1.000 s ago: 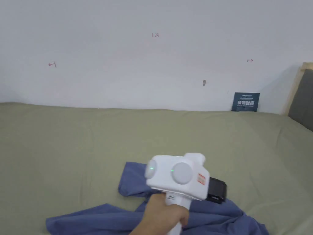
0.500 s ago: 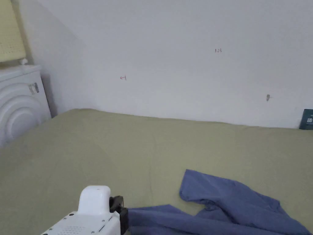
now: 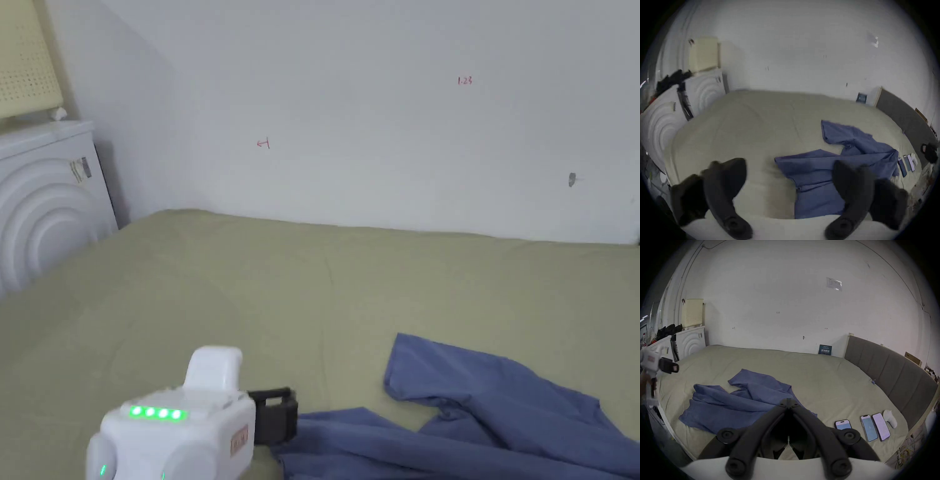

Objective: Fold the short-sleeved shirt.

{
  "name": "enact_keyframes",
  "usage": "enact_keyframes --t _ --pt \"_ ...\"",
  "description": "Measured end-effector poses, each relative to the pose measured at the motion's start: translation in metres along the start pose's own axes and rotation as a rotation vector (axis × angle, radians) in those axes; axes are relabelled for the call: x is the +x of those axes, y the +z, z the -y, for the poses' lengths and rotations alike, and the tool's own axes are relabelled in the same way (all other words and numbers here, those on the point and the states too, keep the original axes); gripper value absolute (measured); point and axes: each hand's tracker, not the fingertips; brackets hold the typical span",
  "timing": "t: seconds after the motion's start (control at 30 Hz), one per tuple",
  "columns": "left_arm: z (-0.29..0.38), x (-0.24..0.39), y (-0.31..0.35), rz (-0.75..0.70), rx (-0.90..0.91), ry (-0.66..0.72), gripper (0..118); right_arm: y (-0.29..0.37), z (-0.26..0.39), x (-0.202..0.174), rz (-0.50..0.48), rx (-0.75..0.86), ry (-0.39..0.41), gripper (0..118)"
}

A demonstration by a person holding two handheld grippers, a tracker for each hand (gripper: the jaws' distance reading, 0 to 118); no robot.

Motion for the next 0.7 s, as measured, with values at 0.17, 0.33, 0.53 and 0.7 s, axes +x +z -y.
enact_keyframes --t 0.17,0.33,0.53,0.7 --pt "-0.037 -0.011 -0.122 0.024 -0.350 0.077 111 -0.003 0.003 0.007 0.021 -0.038 0.007 0" --pt "-0.023 0.002 -0.201 -0.046 -0.600 0.021 109 -0.002 0.014 0.018 0.049 -0.086 0.037 0" --pt "-0.017 0.019 -0.199 -0.069 -0.529 0.042 9 -0.007 0.024 0.040 0.096 -0.141 0.008 0" --pt "-0.016 0.032 -0.184 -0.002 -0.485 0.002 7 -0.045 0.014 0.063 0.078 -0.262 -0.057 0"
